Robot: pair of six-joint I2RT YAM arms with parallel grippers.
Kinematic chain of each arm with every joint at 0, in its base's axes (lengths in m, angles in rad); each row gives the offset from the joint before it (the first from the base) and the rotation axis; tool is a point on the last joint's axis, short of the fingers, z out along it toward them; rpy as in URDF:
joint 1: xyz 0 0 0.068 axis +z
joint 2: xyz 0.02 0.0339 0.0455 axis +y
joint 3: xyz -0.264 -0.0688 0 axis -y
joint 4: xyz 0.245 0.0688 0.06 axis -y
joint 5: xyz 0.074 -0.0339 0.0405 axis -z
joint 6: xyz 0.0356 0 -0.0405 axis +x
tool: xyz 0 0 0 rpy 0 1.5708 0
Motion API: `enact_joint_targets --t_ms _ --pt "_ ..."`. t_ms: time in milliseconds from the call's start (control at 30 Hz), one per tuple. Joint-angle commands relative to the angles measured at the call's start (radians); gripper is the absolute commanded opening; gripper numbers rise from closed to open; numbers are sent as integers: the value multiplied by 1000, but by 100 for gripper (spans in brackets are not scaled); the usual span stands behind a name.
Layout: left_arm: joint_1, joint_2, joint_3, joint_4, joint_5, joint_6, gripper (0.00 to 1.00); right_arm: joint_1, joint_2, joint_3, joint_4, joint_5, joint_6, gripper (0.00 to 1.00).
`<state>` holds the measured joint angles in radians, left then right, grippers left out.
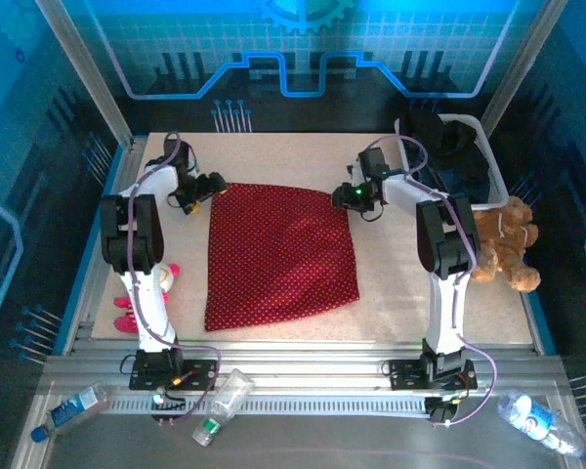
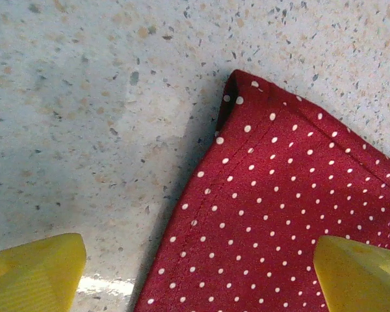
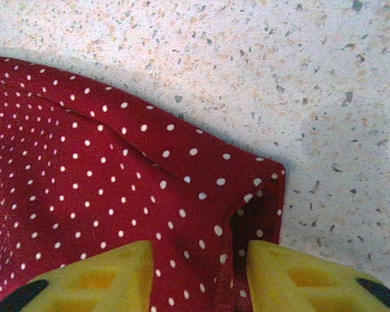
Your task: Fold and stack the skirts
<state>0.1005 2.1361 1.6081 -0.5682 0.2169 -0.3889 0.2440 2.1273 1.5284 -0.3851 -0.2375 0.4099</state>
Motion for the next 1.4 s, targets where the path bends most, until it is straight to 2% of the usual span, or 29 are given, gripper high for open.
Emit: enact_joint_targets --t_ms 0,267,467,700,767,867,933,1100,1267,1367 --pt "5 27 54 -22 53 20 88 11 26 39 -29 32 -17 37" --pt "5 86 143 -50 83 54 76 17 30 49 -2 35 -20 27" --pt "4 141 214 -73 105 69 66 24 16 46 2 33 -32 0" --pt "1 202 272 -87 139 71 51 24 4 29 15 25 -23 0" --pt "1 226 301 -98 139 72 43 25 -5 20 32 9 -19 0" --pt "-2 226 310 -71 154 60 13 20 -42 -16 98 -43 -20 0" --pt "-2 198 302 -34 159 53 0 8 -91 -55 162 -83 -18 0" --pt "-1 54 252 22 148 45 0 -47 -230 -155 294 -178 -5 0" --pt "-1 -198 75 158 147 -15 0 -106 -379 -297 440 -252 18 0" --pt "3 -294 12 196 134 -44 0 -127 -401 -319 443 -284 14 0"
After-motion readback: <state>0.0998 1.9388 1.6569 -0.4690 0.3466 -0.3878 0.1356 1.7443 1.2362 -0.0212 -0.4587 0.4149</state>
